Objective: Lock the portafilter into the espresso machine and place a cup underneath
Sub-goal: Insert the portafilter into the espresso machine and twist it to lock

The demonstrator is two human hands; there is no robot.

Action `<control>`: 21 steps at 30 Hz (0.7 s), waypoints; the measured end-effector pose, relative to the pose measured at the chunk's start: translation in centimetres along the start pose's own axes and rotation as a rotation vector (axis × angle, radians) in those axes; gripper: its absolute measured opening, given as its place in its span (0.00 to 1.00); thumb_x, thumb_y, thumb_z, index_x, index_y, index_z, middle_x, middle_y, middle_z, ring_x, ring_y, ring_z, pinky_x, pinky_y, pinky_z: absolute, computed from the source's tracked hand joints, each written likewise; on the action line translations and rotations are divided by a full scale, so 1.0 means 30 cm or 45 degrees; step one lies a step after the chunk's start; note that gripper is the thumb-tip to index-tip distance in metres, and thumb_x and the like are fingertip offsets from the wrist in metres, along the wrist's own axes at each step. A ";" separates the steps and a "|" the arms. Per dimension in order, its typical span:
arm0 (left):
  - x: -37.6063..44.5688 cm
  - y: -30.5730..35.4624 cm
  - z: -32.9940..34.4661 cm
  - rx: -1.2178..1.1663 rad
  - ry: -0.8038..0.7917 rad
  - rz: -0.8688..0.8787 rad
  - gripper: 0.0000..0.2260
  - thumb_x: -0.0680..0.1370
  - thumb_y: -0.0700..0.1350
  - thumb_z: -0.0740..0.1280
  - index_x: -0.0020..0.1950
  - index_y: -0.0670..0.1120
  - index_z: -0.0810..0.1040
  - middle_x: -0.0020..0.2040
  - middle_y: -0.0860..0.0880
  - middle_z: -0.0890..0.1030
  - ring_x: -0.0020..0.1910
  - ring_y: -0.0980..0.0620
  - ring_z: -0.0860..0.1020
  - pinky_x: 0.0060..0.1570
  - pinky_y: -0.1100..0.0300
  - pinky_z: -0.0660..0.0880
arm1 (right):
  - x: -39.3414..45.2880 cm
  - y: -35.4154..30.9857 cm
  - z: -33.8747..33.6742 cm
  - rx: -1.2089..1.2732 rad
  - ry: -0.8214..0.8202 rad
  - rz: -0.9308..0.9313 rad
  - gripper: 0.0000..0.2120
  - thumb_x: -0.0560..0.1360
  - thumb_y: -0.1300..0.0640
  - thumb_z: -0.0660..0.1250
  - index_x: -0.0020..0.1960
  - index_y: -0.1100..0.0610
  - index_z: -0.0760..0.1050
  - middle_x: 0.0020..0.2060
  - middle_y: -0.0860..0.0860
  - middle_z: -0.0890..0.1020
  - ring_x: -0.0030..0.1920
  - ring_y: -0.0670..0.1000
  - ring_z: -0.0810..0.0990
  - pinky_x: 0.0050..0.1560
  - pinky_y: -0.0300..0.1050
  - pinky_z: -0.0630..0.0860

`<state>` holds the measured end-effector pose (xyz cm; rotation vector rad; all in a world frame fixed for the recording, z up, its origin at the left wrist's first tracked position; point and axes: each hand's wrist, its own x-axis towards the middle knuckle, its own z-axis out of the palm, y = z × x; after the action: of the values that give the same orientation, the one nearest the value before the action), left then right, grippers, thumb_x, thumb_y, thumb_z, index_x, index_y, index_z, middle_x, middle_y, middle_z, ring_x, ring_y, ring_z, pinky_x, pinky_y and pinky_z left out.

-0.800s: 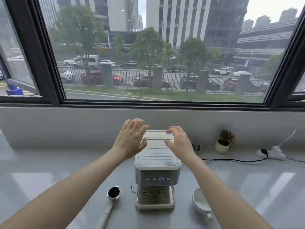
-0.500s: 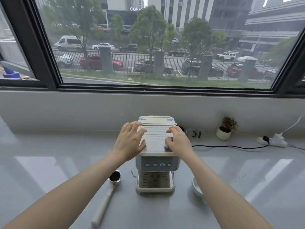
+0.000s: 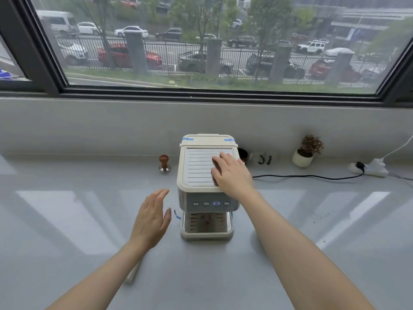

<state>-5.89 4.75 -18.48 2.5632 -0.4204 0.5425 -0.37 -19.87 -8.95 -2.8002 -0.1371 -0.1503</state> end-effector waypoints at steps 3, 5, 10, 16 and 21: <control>-0.109 -0.095 0.077 0.203 -0.128 -0.227 0.18 0.72 0.44 0.59 0.60 0.41 0.73 0.52 0.44 0.77 0.48 0.41 0.75 0.45 0.50 0.77 | 0.008 0.013 0.019 -0.015 0.004 -0.002 0.22 0.80 0.46 0.48 0.73 0.46 0.60 0.77 0.46 0.58 0.77 0.48 0.53 0.77 0.50 0.47; -0.180 -0.156 0.111 0.328 -0.262 -0.389 0.16 0.68 0.42 0.56 0.51 0.39 0.75 0.42 0.42 0.76 0.38 0.38 0.76 0.32 0.52 0.75 | 0.008 0.017 0.025 -0.017 0.026 -0.009 0.22 0.80 0.46 0.48 0.73 0.46 0.60 0.77 0.46 0.59 0.77 0.47 0.53 0.77 0.50 0.48; -0.313 -0.224 0.149 0.434 -0.570 -0.613 0.11 0.62 0.33 0.71 0.41 0.35 0.73 0.36 0.38 0.74 0.33 0.38 0.75 0.22 0.55 0.69 | 0.005 0.019 0.026 -0.009 0.025 0.005 0.22 0.80 0.46 0.48 0.73 0.45 0.60 0.76 0.45 0.59 0.77 0.46 0.53 0.77 0.50 0.47; -0.320 -0.207 0.159 0.386 -0.686 -0.846 0.04 0.76 0.39 0.58 0.50 0.41 0.67 0.48 0.43 0.77 0.45 0.43 0.75 0.36 0.54 0.69 | -0.004 0.013 0.016 -0.015 0.014 0.019 0.21 0.80 0.46 0.48 0.73 0.45 0.60 0.76 0.45 0.59 0.77 0.46 0.53 0.77 0.50 0.46; -0.290 -0.184 0.145 0.201 -0.620 -0.949 0.04 0.76 0.41 0.59 0.46 0.42 0.64 0.39 0.46 0.74 0.38 0.42 0.74 0.33 0.53 0.69 | -0.002 0.013 0.020 -0.021 -0.006 0.030 0.22 0.80 0.45 0.47 0.73 0.44 0.59 0.77 0.45 0.58 0.77 0.47 0.52 0.77 0.52 0.46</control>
<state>-10.09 8.80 -28.02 2.7213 0.4448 -0.3310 -0.35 -20.03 -9.64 -2.8173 -0.1041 -0.1393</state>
